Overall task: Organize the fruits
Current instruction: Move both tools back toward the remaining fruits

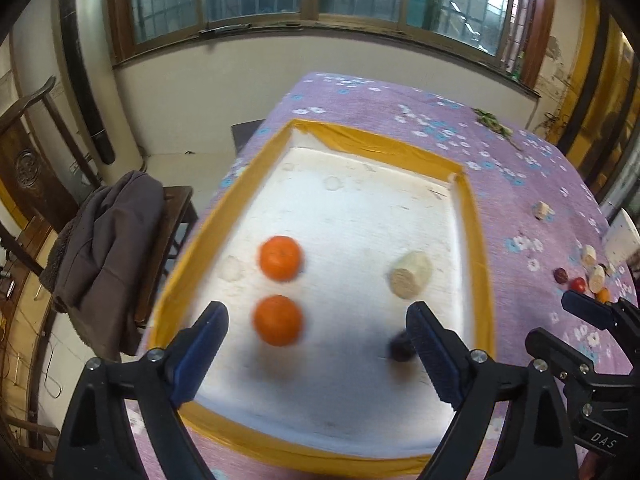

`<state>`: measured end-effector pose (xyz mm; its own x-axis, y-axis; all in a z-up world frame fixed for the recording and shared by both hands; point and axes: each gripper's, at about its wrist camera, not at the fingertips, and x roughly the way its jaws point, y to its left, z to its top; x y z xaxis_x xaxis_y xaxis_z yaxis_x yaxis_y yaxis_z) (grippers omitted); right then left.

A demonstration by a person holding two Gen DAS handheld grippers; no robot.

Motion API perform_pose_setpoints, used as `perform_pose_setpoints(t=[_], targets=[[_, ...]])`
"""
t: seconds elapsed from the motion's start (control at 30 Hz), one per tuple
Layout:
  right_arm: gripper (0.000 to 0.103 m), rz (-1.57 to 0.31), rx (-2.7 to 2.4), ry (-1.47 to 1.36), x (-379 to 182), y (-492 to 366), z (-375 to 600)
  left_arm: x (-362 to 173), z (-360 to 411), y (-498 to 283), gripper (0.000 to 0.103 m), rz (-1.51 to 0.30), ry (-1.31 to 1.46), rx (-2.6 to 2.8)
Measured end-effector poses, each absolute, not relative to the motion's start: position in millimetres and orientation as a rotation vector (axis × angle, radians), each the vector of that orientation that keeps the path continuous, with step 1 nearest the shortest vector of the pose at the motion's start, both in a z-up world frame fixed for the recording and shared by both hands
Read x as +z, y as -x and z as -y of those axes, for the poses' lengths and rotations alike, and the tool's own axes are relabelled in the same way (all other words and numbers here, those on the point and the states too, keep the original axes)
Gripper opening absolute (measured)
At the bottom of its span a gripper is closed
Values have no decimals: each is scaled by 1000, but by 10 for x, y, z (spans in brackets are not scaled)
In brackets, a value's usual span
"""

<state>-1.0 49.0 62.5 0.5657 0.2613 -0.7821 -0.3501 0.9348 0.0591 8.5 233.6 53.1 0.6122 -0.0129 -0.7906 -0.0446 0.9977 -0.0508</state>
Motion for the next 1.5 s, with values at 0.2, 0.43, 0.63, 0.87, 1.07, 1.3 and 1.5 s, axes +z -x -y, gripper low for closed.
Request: perform_pose_setpoints(t=[0.2,0.43,0.63,0.87,1.07,1.3,1.5], targets=[[68,-892,290,69,630,161,-47,567,-1848,-56,92,-927,4,-64],[68,-886,195,13,638,314,548,610,-1299,-37,92,-929,-52,-133],[68,-885,124,-23,619,420,1047,589,-849,19,92,-946,-87,-186],[69,-901,49,-79,532,423,1646,477,-415,98,92,-987,-123,-230],[69,-904,1,-97,465,223,2076,387,-177,172,92,-1016,-154,-242],[69,-937,11,-92,318,-70,2325,330,-31,147,92,-1039,-148,-235],[68,-969,54,-74,128,-206,2313,305,81,88,92,-1042,-153,-230]])
